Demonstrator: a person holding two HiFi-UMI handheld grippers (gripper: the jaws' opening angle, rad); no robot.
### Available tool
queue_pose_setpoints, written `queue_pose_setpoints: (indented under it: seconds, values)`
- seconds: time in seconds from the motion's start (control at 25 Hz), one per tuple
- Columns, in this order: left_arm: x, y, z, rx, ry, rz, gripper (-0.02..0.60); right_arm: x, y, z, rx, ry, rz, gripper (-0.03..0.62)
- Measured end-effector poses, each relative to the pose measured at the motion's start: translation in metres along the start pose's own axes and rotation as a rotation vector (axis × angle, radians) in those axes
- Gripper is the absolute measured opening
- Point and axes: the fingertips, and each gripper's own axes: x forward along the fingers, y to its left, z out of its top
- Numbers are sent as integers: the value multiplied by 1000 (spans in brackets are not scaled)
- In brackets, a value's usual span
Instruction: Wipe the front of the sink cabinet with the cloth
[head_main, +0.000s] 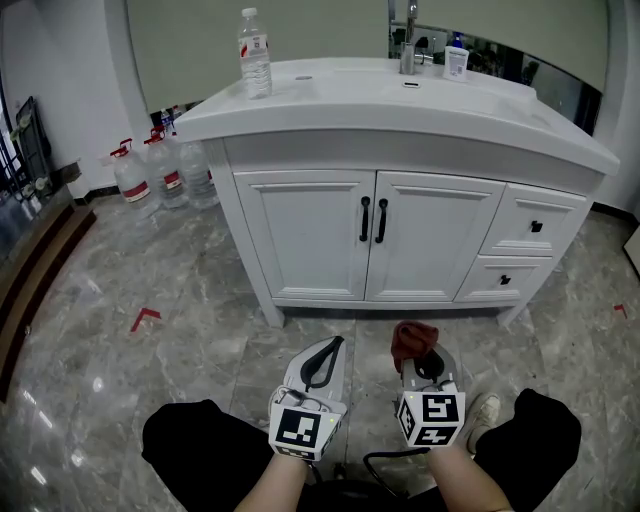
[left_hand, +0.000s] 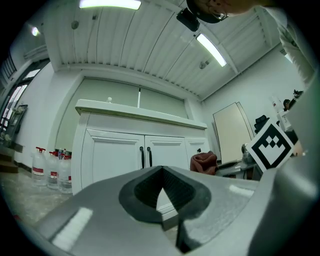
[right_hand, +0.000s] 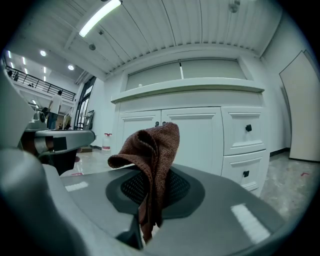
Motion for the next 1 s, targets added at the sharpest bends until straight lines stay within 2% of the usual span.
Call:
queue_pose_setpoints:
  seconds: [0.28, 1.0]
  values:
    - [-1, 3, -3, 19, 0, 4, 0, 3, 9, -2, -14, -3, 21, 77]
    - [4, 5, -7, 3, 5, -2, 0, 7, 8, -15, 19, 29, 24, 77]
